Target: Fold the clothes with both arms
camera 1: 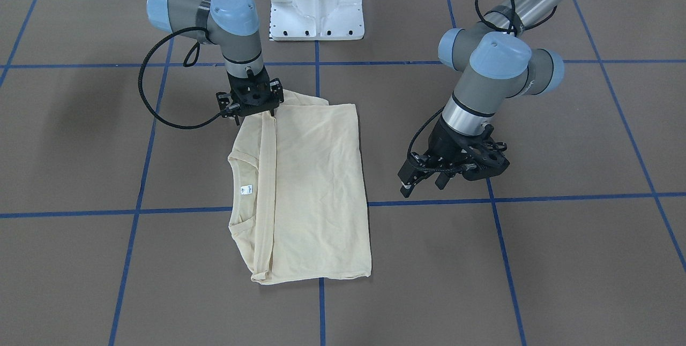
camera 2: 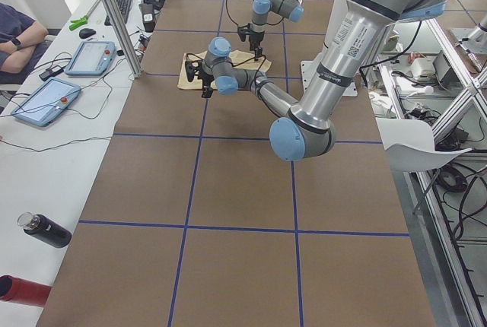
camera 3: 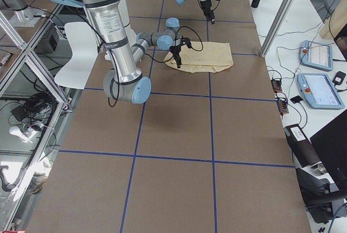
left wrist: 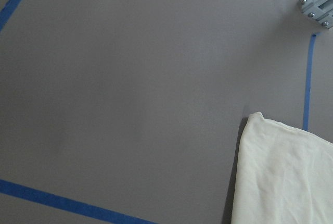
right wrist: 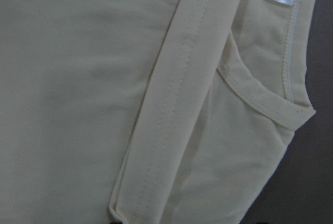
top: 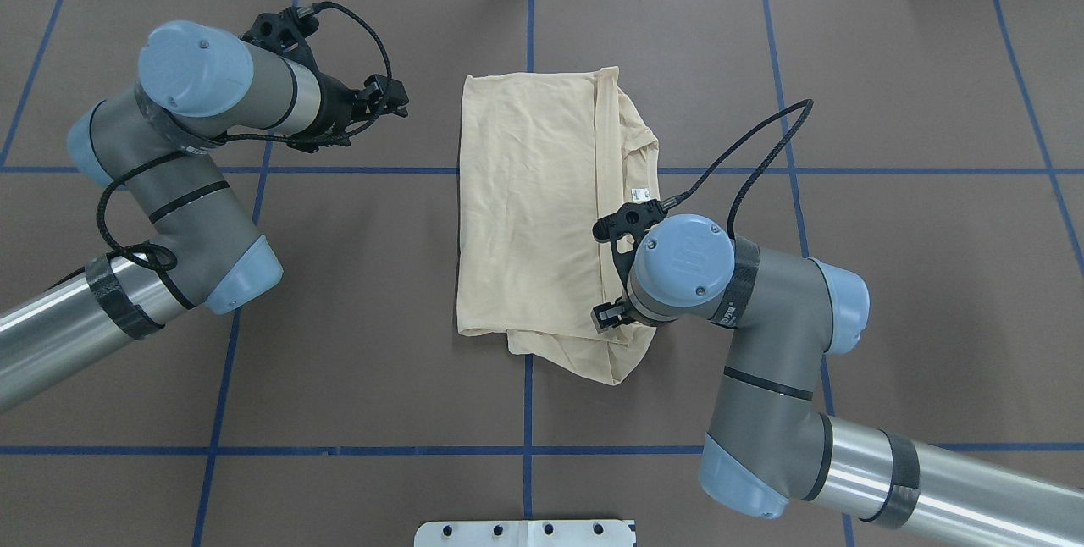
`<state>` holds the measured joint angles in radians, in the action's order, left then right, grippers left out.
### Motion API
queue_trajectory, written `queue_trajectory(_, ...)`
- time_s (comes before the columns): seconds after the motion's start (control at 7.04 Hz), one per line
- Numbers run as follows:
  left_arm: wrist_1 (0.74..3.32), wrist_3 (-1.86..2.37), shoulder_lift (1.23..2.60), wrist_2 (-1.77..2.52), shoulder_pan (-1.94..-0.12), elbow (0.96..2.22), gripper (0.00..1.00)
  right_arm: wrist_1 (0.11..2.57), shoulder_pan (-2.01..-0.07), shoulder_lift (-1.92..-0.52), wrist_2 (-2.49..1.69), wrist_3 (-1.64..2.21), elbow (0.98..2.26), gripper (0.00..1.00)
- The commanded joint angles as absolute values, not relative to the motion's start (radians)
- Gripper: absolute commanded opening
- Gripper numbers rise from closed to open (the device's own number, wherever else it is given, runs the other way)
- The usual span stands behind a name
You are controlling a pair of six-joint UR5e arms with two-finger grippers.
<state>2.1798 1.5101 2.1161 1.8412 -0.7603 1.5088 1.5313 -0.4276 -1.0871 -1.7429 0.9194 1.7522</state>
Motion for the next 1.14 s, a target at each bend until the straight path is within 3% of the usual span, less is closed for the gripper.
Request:
queue_trajectory(0.0, 2.18, 1.511, 2.12, 1.841, -0.759, 1.509, 0.99, 1.531, -0.46, -1.161, -1.778, 0.914, 1.801, 0.89)
queue_trajectory(0.28, 2.18, 1.511, 2.12, 1.842, -0.759, 1.509, 0.99, 1.529, -0.462, -1.204, -1.778, 0.914, 1.87, 0.9)
queue_trajectory(0.71, 2.18, 1.509, 2.117, 1.841, -0.759, 1.509, 0.99, 1.513, -0.462, -1.062, -1.753, 0.916, 1.801, 0.9)
queue_trajectory(0.85, 2.18, 1.511, 2.117, 1.841, -0.759, 1.509, 0.99, 1.514, -0.462, -1.028, -1.753, 0.916, 1.764, 0.84)
queue_trajectory(0.99, 2.18, 1.511, 2.118, 1.841, -0.759, 1.509, 0.99, 1.511, -0.46, -1.019, -1.753, 0.919, 1.741, 0.7)
